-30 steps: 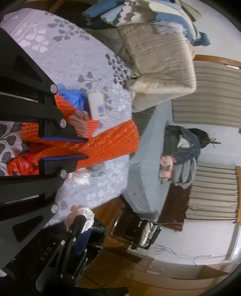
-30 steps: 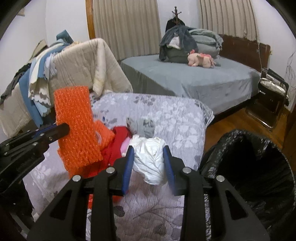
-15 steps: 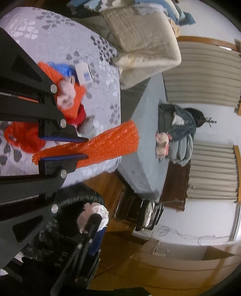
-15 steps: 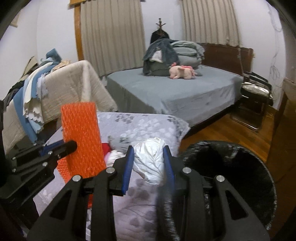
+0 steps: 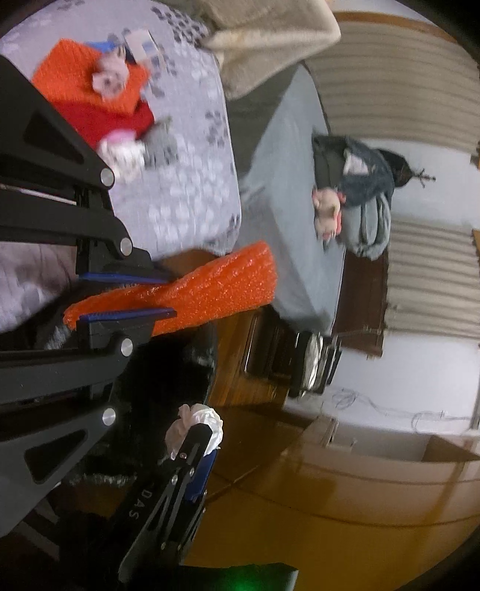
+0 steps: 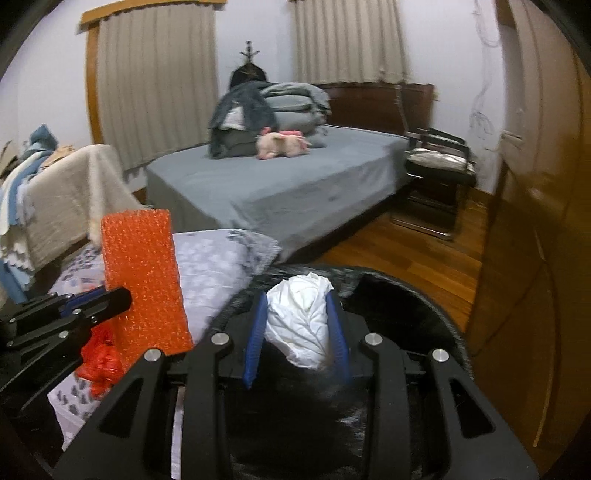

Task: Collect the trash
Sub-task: 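Carry both items over the black trash bin and open both tools, then grasp the red plastic bag with the right tool while the left tool returns to the table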

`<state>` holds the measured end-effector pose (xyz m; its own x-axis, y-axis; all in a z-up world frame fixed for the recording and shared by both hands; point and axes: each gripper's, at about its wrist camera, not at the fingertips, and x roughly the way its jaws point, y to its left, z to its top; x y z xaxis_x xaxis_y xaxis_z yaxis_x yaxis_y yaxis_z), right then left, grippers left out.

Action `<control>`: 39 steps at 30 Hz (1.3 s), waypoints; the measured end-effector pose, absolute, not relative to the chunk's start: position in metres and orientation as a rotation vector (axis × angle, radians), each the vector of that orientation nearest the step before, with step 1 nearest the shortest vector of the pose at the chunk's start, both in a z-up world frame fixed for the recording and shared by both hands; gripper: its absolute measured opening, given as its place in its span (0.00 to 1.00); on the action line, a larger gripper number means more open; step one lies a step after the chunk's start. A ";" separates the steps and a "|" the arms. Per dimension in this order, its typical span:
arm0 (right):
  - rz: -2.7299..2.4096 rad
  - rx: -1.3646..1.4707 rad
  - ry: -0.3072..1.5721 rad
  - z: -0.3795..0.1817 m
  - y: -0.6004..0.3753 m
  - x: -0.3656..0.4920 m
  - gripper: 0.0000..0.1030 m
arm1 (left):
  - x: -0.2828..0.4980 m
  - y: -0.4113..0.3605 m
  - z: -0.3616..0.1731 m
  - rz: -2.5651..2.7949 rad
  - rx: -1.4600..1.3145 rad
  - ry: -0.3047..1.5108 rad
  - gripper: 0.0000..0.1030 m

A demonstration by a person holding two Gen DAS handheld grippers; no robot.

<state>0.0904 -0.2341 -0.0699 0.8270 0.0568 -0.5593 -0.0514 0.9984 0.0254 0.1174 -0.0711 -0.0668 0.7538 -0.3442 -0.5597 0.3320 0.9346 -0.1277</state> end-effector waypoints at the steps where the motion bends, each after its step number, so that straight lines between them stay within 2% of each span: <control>1: 0.042 0.009 0.596 -0.071 -0.241 0.090 0.31 | 0.120 -0.079 -0.068 -0.387 -0.015 0.618 0.12; 14: -0.087 0.031 0.637 -0.097 -0.295 0.081 0.36 | 0.133 -0.142 -0.089 -0.514 0.032 0.672 0.14; 16: -0.097 0.035 0.642 -0.099 -0.299 0.083 0.40 | 0.132 -0.142 -0.091 -0.517 0.034 0.676 0.27; 19: -0.107 0.042 0.637 -0.099 -0.301 0.083 0.52 | 0.131 -0.136 -0.091 -0.505 0.028 0.674 0.44; 22: -0.114 0.041 0.628 -0.097 -0.301 0.081 0.62 | 0.131 -0.132 -0.090 -0.491 0.019 0.674 0.49; 23: -0.114 0.042 0.624 -0.095 -0.301 0.081 0.68 | 0.131 -0.129 -0.089 -0.486 0.017 0.673 0.51; 26: -0.118 0.044 0.601 -0.090 -0.297 0.079 0.89 | 0.127 -0.119 -0.084 -0.458 0.018 0.652 0.66; 28: -0.109 0.051 0.593 -0.087 -0.295 0.078 0.90 | 0.124 -0.109 -0.080 -0.431 0.020 0.635 0.76; 31: -0.088 0.057 0.590 -0.082 -0.284 0.079 0.93 | 0.119 -0.090 -0.074 -0.391 0.011 0.620 0.82; 34: -0.057 0.053 0.583 -0.077 -0.268 0.080 0.94 | 0.113 -0.065 -0.068 -0.334 -0.004 0.602 0.87; 39: 0.019 0.046 0.571 -0.071 -0.234 0.083 0.94 | 0.101 -0.020 -0.062 -0.240 -0.025 0.579 0.89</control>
